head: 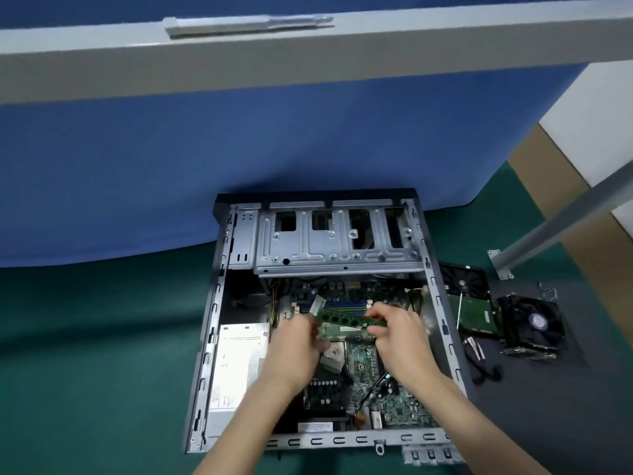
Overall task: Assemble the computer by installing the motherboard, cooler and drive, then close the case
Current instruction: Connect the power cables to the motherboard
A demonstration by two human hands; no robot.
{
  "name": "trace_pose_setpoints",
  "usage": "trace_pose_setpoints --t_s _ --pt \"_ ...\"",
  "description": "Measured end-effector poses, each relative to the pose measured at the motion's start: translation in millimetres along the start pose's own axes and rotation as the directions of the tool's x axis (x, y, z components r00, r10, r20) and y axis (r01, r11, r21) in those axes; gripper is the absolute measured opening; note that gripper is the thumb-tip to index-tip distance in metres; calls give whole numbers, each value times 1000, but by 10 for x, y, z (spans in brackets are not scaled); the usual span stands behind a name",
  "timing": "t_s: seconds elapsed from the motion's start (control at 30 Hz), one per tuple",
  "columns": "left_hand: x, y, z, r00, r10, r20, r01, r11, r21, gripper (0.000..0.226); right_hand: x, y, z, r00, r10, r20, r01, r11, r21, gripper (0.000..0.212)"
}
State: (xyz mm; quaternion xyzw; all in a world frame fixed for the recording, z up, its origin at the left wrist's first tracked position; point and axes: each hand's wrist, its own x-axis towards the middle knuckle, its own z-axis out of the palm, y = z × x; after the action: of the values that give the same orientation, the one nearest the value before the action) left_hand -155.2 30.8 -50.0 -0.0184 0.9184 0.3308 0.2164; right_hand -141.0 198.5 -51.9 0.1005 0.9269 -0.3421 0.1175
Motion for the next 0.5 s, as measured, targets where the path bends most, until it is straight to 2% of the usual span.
trace_pose_setpoints --t_s 0.03,0.1,0.17,0.27,0.37,0.43,0.5 --pt "-8 14 52 1000 -10 25 5 986 168 12 37 4 27 1000 -6 -7 6 999 -39 32" --pt "7 44 140 996 -65 63 45 960 278 15 114 -7 69 1000 -20 -12 19 995 -98 38" --pt "92 20 205 991 -123 54 102 951 291 20 193 -35 111 999 -29 -24 27 993 -114 45" --pt "267 -35 291 982 -182 -41 186 941 281 48 333 -71 183 999 1 -51 -6 995 -101 46" --pt "412 -26 341 981 -178 -74 192 931 310 67 444 -72 240 996 61 -65 -64 997 -50 46" --pt "523 -43 350 983 -161 -84 181 899 398 65 483 -58 266 991 110 -72 -112 993 -35 46" --pt "606 -57 341 985 -136 -103 169 866 471 49 499 -37 280 986 145 -77 -147 989 -24 45"
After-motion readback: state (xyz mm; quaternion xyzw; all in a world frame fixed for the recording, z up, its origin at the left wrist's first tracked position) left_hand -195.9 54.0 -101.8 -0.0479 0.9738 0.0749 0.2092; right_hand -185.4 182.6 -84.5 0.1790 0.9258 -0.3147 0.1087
